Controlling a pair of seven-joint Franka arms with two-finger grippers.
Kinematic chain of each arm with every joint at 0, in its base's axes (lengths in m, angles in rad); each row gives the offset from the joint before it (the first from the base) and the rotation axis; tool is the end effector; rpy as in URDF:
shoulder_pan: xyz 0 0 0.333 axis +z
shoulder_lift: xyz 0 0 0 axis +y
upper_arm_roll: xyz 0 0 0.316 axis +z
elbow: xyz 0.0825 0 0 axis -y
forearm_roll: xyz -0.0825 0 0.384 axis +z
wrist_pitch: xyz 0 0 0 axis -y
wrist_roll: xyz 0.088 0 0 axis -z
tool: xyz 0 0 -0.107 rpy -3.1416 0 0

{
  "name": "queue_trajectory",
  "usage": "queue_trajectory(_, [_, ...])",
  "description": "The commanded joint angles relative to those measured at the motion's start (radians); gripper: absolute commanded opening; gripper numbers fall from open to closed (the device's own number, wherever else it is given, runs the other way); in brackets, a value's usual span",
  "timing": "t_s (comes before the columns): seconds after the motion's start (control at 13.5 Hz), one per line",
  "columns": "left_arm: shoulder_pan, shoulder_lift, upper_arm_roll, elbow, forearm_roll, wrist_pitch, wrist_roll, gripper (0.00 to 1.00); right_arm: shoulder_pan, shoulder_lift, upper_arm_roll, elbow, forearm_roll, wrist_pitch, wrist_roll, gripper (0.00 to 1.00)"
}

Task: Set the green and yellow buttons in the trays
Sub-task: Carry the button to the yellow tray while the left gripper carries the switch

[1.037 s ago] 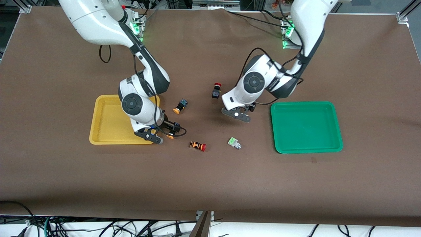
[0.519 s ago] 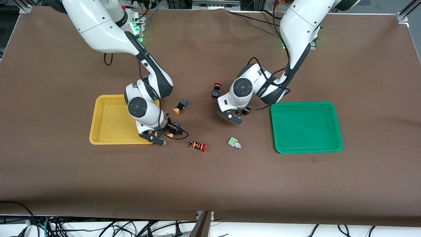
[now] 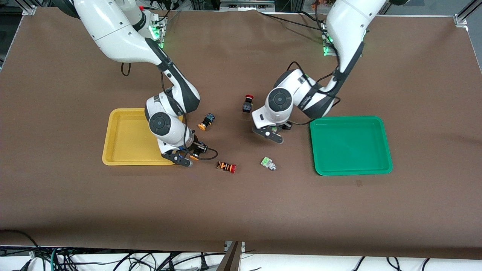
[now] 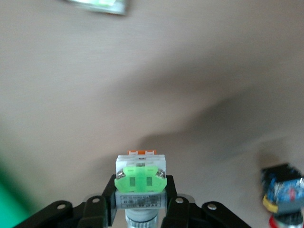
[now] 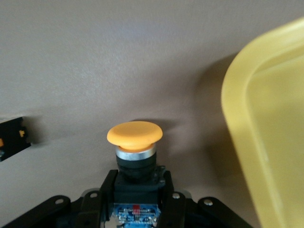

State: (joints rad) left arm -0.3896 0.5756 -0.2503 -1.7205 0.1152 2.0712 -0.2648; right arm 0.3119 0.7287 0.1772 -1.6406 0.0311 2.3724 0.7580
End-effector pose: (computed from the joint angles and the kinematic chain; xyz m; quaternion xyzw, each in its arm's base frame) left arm 0.5302 -0.3705 0.2458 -0.9731 0.2054 0.1013 0.0249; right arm 0.6144 0.3111 0.1960 -0.9835 0.1669 0.0354 0.0601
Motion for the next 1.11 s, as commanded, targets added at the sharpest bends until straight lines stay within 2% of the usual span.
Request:
queue_trajectory(0.0, [0.096,-0.094,0.005,0.048,0.021,-0.219,0.123,0.0,-0.069,-0.086,-0.004,0.063,0.007,-0.23,-0.188,0.0])
queue_trajectory(0.15, [0.191,-0.094,0.005,0.093,0.026,-0.302,0.313,0.0,-0.115,-0.127,-0.039,0.067,0.007,-0.336,-0.392,0.0])
queue_trajectory(0.3, [0.295,-0.088,0.005,0.09,0.052,-0.298,0.48,0.0,-0.12,-0.137,-0.115,0.051,0.006,-0.41,-0.532,0.0])
queue_trajectory(0.44, [0.372,-0.051,0.002,0.081,0.115,-0.26,0.609,0.0,-0.123,-0.137,-0.175,0.003,0.006,-0.41,-0.652,0.0])
queue_trajectory(0.67, [0.414,-0.007,0.003,0.033,0.12,-0.195,0.641,0.0,-0.125,-0.129,-0.222,-0.076,-0.004,-0.369,-0.698,0.0])
queue_trajectory(0.89, [0.433,0.032,0.003,0.025,0.141,-0.142,0.654,0.0,-0.129,-0.129,-0.292,-0.116,0.006,-0.354,-0.81,0.0])
queue_trajectory(0.96, [0.433,0.026,0.002,0.03,0.141,-0.141,0.654,0.93,-0.129,-0.14,-0.292,-0.111,0.007,-0.367,-0.804,0.95])
queue_trajectory(1.04, [0.433,0.003,-0.003,0.033,0.141,-0.157,0.656,1.0,-0.129,-0.159,-0.285,-0.096,0.018,-0.402,-0.798,1.0])
